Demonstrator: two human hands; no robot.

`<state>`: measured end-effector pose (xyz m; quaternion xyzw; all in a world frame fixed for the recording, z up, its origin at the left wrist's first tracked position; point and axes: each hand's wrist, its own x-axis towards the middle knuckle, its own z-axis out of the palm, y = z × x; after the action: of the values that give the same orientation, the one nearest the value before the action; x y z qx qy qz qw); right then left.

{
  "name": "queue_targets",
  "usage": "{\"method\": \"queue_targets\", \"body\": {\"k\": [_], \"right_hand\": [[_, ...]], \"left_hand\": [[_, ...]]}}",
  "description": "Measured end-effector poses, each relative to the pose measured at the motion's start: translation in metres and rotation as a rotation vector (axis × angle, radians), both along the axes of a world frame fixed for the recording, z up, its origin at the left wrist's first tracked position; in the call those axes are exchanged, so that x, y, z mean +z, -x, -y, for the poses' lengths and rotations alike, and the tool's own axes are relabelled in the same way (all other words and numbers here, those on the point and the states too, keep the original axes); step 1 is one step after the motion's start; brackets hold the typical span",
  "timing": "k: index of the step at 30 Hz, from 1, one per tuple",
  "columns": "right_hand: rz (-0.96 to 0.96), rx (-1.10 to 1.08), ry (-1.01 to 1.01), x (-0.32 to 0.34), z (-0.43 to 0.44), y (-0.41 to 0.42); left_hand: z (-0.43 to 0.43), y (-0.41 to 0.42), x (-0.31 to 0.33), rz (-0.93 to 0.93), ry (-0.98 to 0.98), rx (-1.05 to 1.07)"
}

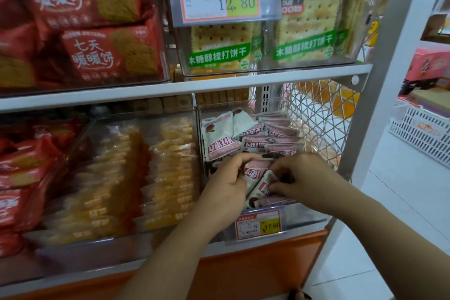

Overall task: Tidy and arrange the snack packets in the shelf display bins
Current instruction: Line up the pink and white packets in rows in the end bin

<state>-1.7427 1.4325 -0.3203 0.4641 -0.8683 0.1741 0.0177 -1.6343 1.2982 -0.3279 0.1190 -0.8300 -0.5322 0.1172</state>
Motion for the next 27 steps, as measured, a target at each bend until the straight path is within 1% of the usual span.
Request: {"method": "queue_targets", "body": {"k": [1,3,4,7,9,13,15,16,18,20,24,27], "right_hand": [[-0.002,0.02,-0.033,0.0,0.003,-0.001],[-0.002,0.042,-0.024,0.003,0.007,-0.003],[0.019,0.041,0.028,0.006,0.008,-0.005],[0.111,0.023,0.276,0.016,0.005,-0.01],[0.106,0.029,0.373,0.021,0.001,-0.011],[0.01,0.042,0.373,0.023,-0.002,-0.01],[0.012,0.072,0.396,0.026,0.001,-0.012],[0.044,0.11,0.399,0.028,0.003,-0.014],[0.127,0.198,0.359,0.033,0.009,-0.02],[0.179,0.25,0.267,0.031,0.019,-0.024],[0.179,0.288,0.126,0.024,0.037,-0.026],[0.225,0.312,0.04,0.031,0.04,-0.023]], "left_hand": [[0.001,-0.002,0.002,-0.031,0.036,0.002],[0.006,-0.007,0.007,-0.099,0.069,0.01],[0.009,-0.01,0.01,-0.128,0.057,0.02],[0.018,-0.016,0.02,-0.218,0.046,0.082],[0.022,-0.019,0.024,-0.284,0.015,0.137],[0.027,-0.022,0.026,-0.385,-0.061,0.278],[0.029,-0.023,0.027,-0.411,-0.104,0.329],[0.03,-0.024,0.028,-0.422,-0.137,0.346],[0.032,-0.026,0.028,-0.44,-0.201,0.377],[0.035,-0.027,0.028,-0.458,-0.255,0.404],[0.042,-0.033,0.029,-0.49,-0.293,0.437],[0.049,-0.037,0.03,-0.5,-0.332,0.457]]}}
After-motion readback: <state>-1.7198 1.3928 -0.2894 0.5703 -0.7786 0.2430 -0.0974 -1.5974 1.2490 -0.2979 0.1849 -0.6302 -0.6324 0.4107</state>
